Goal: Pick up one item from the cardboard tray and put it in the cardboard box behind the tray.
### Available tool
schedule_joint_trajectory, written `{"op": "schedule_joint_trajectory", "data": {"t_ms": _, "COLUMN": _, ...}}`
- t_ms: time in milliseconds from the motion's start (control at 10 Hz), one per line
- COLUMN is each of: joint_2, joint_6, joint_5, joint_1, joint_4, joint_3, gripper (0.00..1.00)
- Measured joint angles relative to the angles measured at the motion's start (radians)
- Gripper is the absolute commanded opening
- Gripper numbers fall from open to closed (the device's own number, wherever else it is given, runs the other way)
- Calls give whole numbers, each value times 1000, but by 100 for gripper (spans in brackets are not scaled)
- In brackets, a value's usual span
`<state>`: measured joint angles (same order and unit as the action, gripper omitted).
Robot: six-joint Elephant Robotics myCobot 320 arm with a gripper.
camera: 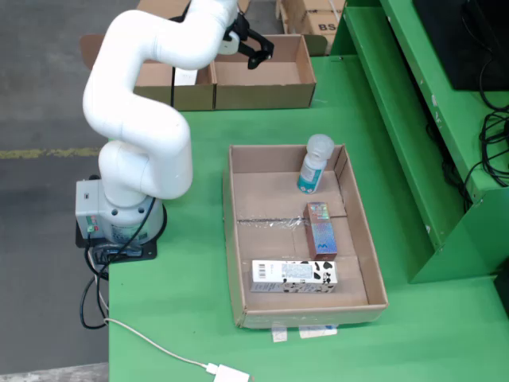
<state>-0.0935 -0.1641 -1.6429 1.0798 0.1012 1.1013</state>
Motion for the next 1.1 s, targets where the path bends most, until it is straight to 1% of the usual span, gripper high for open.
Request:
{"op": "schedule_joint_trajectory", "data": {"t_ms": 100, "joint_2": -55, "joint_6": -55, "joint_5": -49, "joint_1": -54, "joint_4": 1, "joint_3": 55, "gripper": 100}}
{"op": "schedule_joint_trajectory", "data": {"t_ms": 200, "joint_2": -98, "joint_6": -97, "joint_5": -54, "joint_1": -95, "joint_4": 0, "joint_3": 97, "gripper": 100}}
{"op": "schedule_joint_trajectory", "data": {"t_ms": 500, "joint_2": -225, "joint_6": -247, "joint_5": -198, "joint_1": -249, "joint_4": 9, "joint_3": 245, "gripper": 100}}
{"op": "schedule_joint_trajectory", "data": {"t_ms": 700, "joint_2": -207, "joint_6": -330, "joint_5": -278, "joint_1": -330, "joint_4": 35, "joint_3": 290, "gripper": 100}}
{"op": "schedule_joint_trajectory", "data": {"t_ms": 800, "joint_2": -152, "joint_6": -385, "joint_5": -333, "joint_1": -383, "joint_4": 71, "joint_3": 278, "gripper": 100}}
{"op": "schedule_joint_trajectory", "data": {"t_ms": 900, "joint_2": -109, "joint_6": -426, "joint_5": -373, "joint_1": -426, "joint_4": 77, "joint_3": 278, "gripper": 100}}
{"op": "schedule_joint_trajectory", "data": {"t_ms": 1000, "joint_2": -54, "joint_6": -482, "joint_5": -423, "joint_1": -480, "joint_4": 73, "joint_3": 232, "gripper": 100}}
{"op": "schedule_joint_trajectory", "data": {"t_ms": 1100, "joint_2": -14, "joint_6": -523, "joint_5": -428, "joint_1": -522, "joint_4": 72, "joint_3": 187, "gripper": 100}}
